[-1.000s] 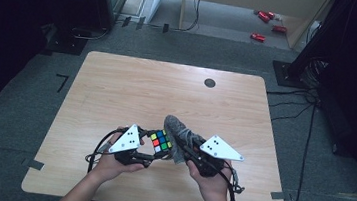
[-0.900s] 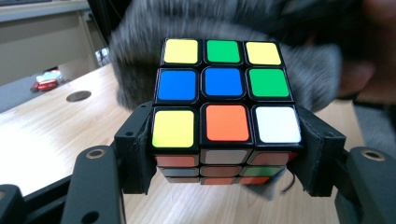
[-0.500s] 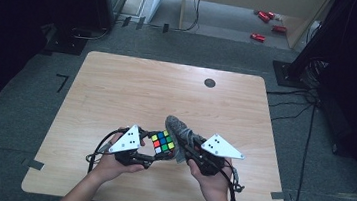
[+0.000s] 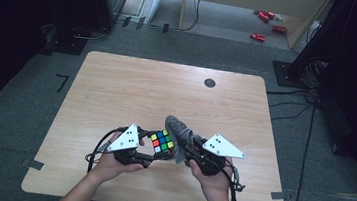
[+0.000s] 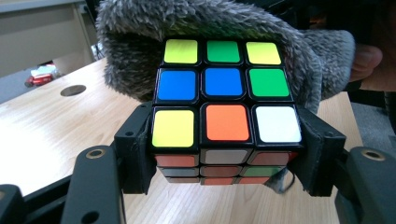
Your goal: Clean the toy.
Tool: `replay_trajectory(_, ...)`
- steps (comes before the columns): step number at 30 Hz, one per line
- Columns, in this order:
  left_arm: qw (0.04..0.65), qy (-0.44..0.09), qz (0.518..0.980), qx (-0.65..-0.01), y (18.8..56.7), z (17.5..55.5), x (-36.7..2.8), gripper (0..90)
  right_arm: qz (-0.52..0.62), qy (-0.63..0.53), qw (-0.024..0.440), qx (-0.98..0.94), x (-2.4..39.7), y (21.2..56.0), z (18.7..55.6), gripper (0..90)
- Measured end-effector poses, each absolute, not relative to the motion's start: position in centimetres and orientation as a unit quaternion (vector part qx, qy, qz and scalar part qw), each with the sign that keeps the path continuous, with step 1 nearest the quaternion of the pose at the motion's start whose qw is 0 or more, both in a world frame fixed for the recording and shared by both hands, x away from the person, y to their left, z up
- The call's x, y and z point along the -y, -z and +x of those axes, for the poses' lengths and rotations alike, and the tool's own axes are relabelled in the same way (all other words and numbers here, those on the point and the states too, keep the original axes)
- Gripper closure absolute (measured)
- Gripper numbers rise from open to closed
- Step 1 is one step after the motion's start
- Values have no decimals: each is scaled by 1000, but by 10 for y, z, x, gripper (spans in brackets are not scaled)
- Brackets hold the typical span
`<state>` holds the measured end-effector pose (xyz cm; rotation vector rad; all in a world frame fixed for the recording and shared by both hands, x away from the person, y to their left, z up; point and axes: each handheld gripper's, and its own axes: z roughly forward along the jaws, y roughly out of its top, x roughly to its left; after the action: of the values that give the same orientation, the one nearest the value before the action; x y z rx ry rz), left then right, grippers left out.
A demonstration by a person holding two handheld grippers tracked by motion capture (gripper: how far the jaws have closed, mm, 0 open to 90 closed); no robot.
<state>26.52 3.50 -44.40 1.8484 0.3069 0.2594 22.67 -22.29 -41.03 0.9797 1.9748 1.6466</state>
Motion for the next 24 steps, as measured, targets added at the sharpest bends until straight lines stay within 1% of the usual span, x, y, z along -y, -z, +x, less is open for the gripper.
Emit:
replay_trajectory(4,596,-108,785,-132,442,264,-36,352,359,-582,187,-705,228,417,232,768)
replay_trajectory(7,601,-111,778,-145,440,266,-40,352,365,-571,187,-711,228,423,235,769)
replay_trajectory(11,606,-106,773,-153,440,270,-45,352,365,-568,185,-714,226,423,235,771)
replay_trajectory(14,597,-113,781,-148,442,269,-43,352,359,-576,185,-711,224,417,231,770)
replay_trajectory(18,591,-107,789,-129,444,264,-36,352,351,-590,186,-703,223,409,228,768)
replay_trajectory(24,606,-112,777,-128,439,263,-39,352,366,-579,184,-705,227,418,234,767)
